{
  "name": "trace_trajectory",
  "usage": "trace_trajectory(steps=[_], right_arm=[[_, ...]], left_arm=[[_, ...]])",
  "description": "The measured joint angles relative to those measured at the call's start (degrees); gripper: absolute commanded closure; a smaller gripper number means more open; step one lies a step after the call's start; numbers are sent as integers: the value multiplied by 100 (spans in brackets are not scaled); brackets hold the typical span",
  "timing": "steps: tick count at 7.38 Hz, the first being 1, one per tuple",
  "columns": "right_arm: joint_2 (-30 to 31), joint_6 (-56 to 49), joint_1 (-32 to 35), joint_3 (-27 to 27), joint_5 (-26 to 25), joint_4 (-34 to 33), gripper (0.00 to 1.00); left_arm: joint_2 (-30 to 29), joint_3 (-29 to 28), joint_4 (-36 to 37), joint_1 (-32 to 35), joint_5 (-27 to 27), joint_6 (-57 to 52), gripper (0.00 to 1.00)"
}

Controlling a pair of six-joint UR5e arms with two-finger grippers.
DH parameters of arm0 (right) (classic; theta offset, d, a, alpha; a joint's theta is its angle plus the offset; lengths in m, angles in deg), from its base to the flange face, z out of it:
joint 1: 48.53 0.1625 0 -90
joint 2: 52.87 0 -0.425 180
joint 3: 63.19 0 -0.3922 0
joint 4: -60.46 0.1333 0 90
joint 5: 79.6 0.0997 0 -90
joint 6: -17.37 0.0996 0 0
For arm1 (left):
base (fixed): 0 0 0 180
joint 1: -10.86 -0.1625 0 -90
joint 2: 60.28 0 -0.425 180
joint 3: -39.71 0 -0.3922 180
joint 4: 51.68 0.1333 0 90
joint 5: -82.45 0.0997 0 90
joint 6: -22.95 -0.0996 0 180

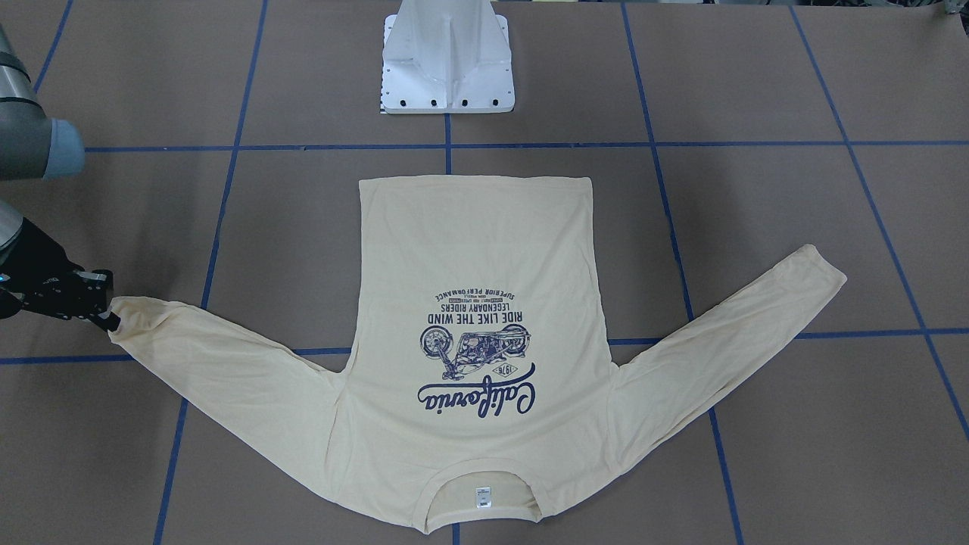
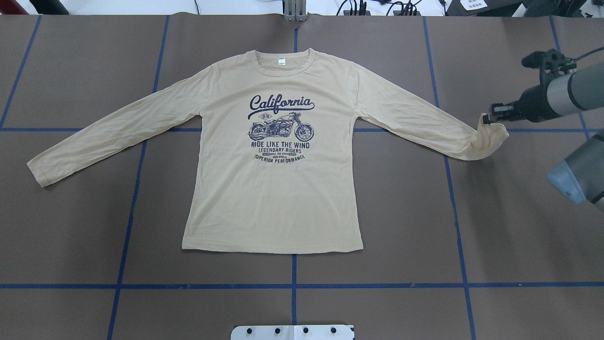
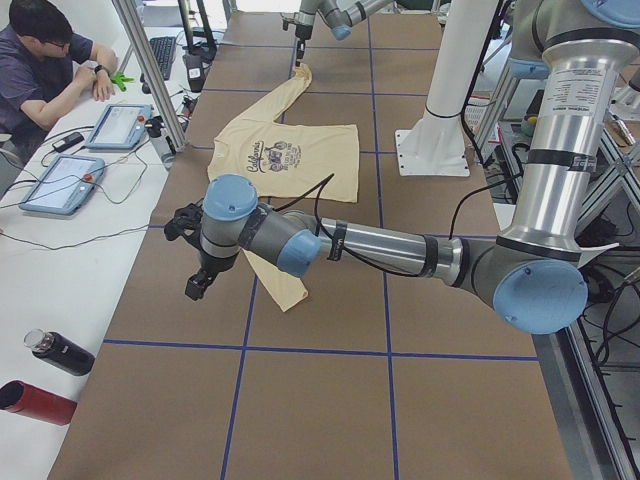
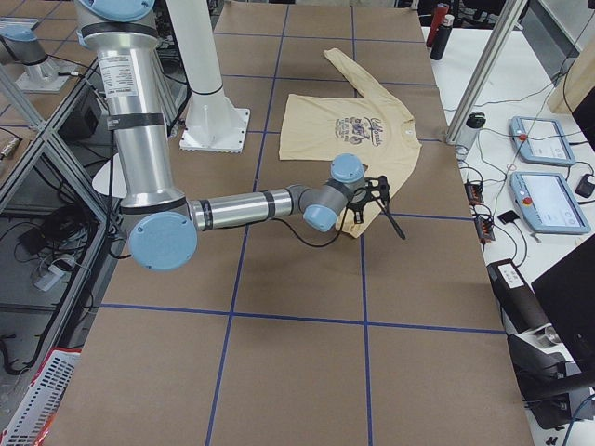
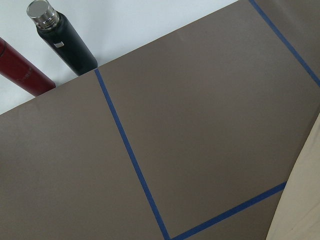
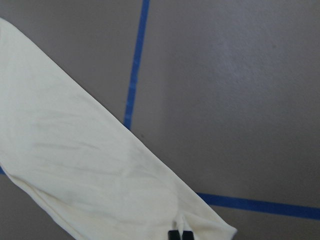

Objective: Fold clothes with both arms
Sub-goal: 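Carry the grasped sleeve with the right gripper across the shirt toward the collar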

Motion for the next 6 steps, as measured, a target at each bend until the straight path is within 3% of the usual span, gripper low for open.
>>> trace_trajectory(steps=[3,6], right_arm=[[-1232,881,-251,244,-441,-1291,100],[-2867,1844,-1075,34,-1667,-2713,100]], left_arm=[[0,-7,2,-1,0,0,0],[0,-21,8,-1,0,0,0]])
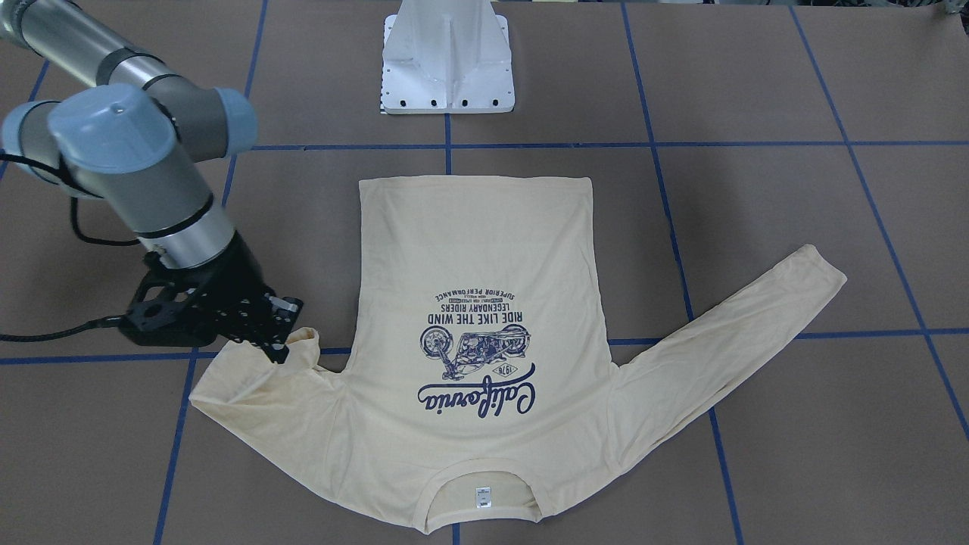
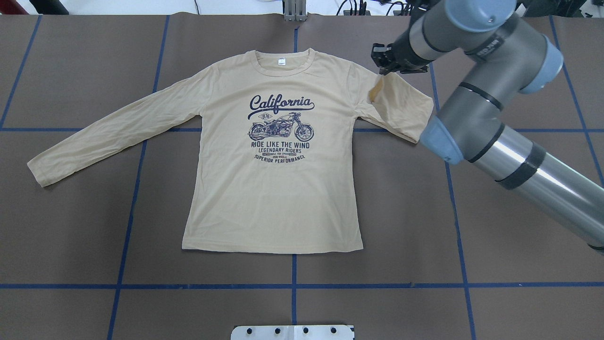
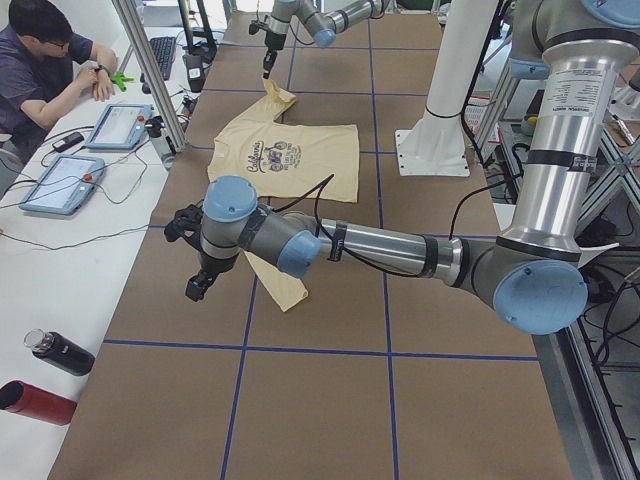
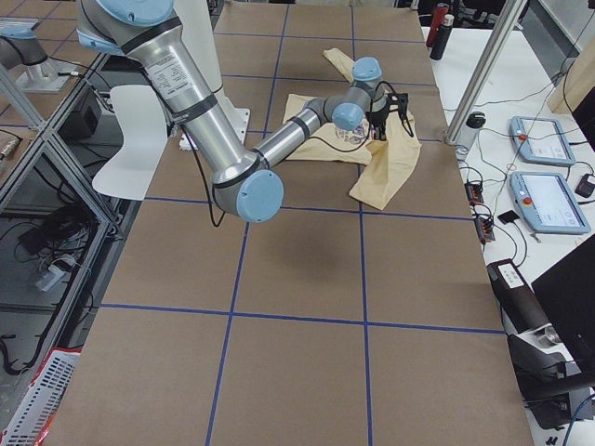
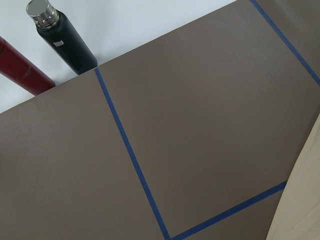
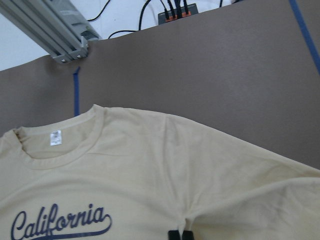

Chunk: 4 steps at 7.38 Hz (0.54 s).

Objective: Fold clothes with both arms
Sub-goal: 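Carry the grasped sleeve with the right gripper across the shirt toward the collar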

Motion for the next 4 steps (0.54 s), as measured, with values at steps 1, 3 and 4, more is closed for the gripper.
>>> trace_trajectory(steps=[1,3,4], right_arm=[[-553,228,-227,-349,-352,-169,100],[-1973,600,-675,-1822,-1107,-233,100],[-2599,685,-826,-2501,-1349,-223,100]], left_arm=[[2,-2,1,0,0,0,0],[6,-4,8,0,0,0,0],[5,-4,12,0,0,0,0]])
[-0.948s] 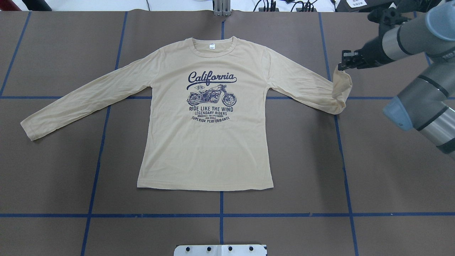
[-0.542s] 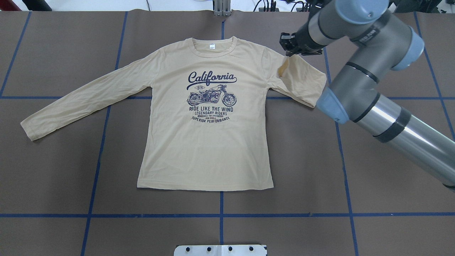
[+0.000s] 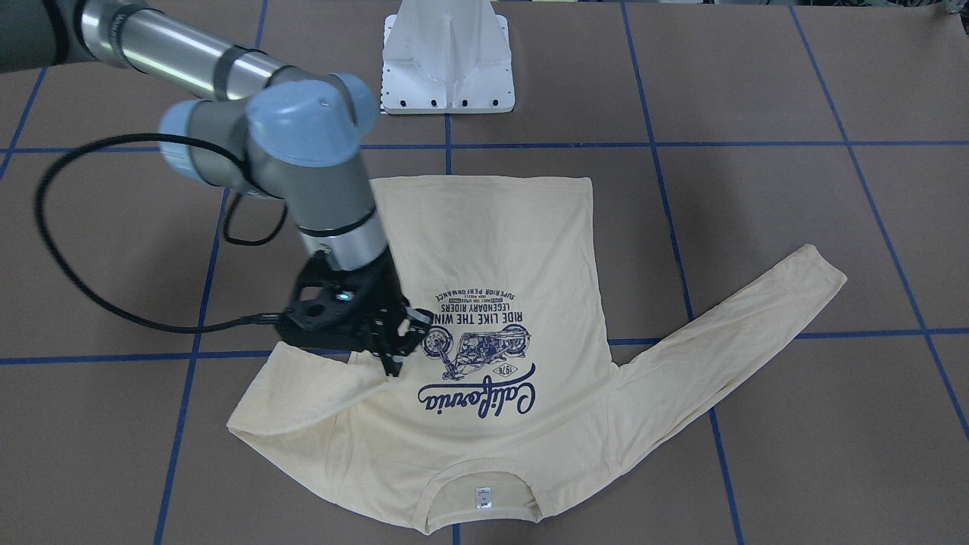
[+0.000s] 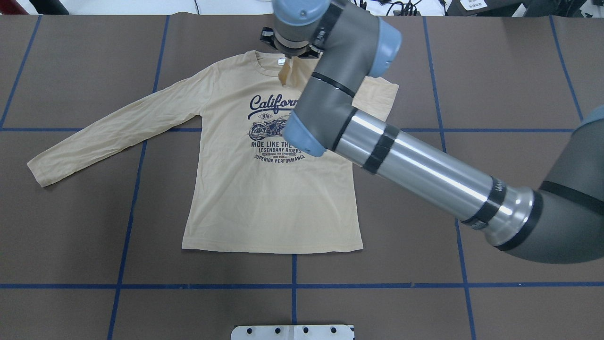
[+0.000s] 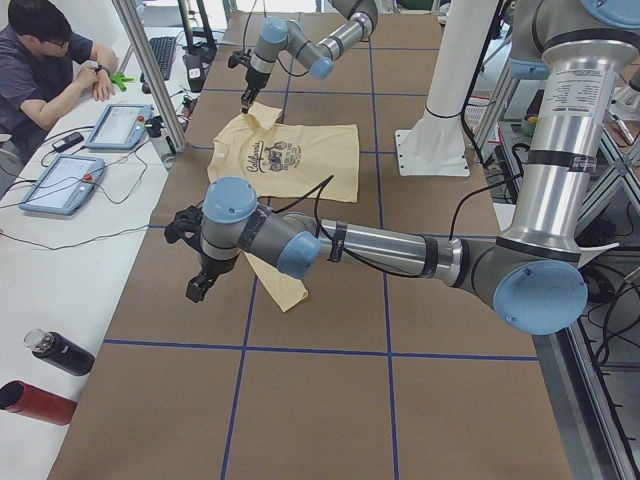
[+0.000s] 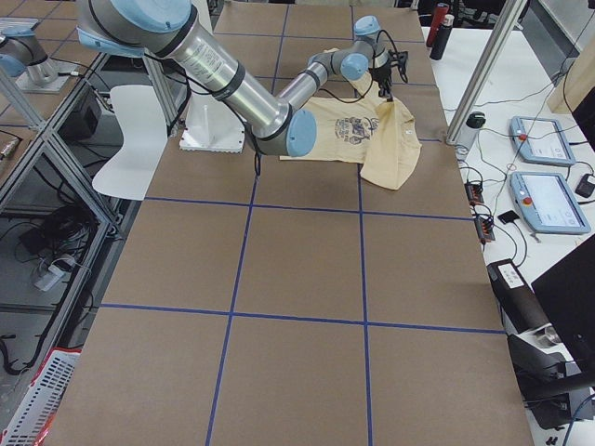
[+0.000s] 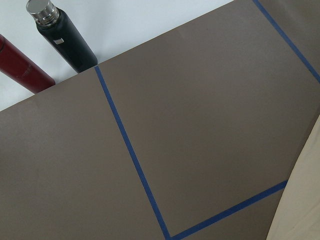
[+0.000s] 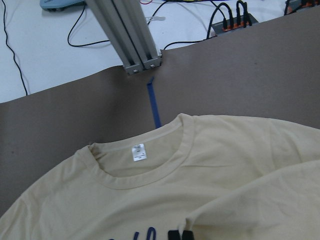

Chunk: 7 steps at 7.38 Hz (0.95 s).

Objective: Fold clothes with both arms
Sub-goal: 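Carry the grasped sleeve with the right gripper across the shirt toward the collar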

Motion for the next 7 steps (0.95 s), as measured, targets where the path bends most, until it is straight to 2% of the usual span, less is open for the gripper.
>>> trace_trajectory(steps=[2,3,4,6,7], right_arm=[[-915,107,-279,-959,-411,37,100],[-1245,188,-464,-1416,-696,214,94],[-1524,282,-652,-1893,-959,488,44],[-1890,407,-905,-2427,-1207,728,5],[-1950,421,-946,-2485,-1240,751,4]], left_arm=[[5,8,4,1,0,0,0],[15,16,5,5,-2,-2,0],[24,24,4,8,-6,-4,0],[29,33,-7,8,-8,-3,0],[36,38,-12,8,-9,-6,0]])
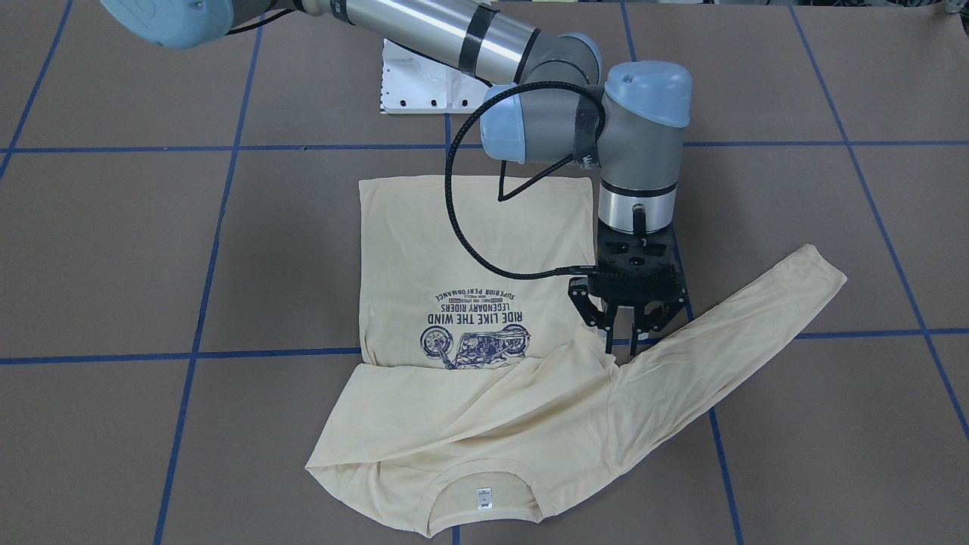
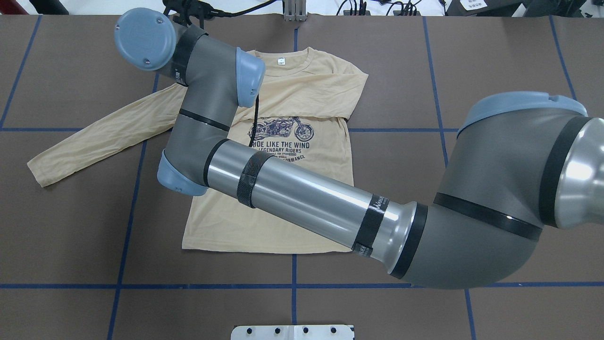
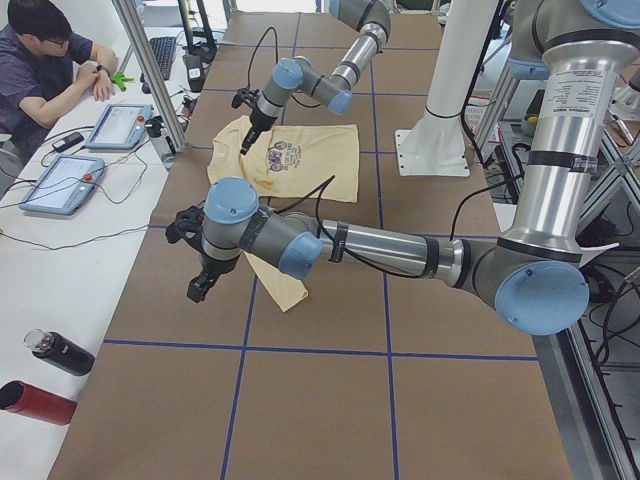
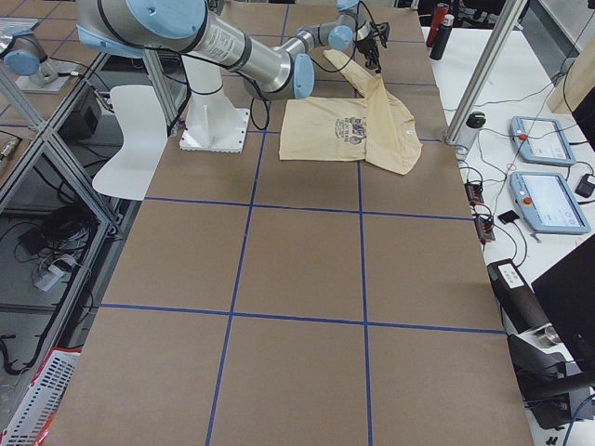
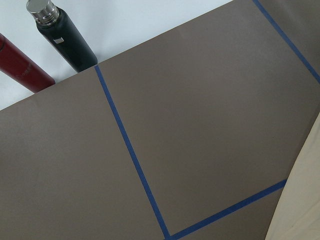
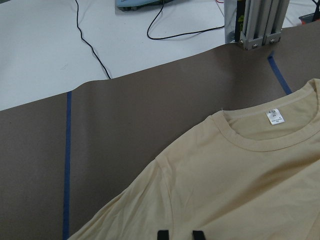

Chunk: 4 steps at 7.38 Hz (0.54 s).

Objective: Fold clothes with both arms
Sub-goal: 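Carry the grasped sleeve with the right gripper across the shirt toward the collar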

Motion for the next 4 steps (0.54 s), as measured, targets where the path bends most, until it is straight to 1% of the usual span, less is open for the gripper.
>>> trace_trajectory(steps=[2,3,4], right_arm=[[-121,16,-6,-22,43,10,3],[-157,16,51,-19,235,-2,3],[-149,-51,195,6,636,-100,2]], left_arm=[[19,10,-5,-6,0,1,0],[14,13,0,-15,1,11,0],[3,13,0,-43,5,16,0]])
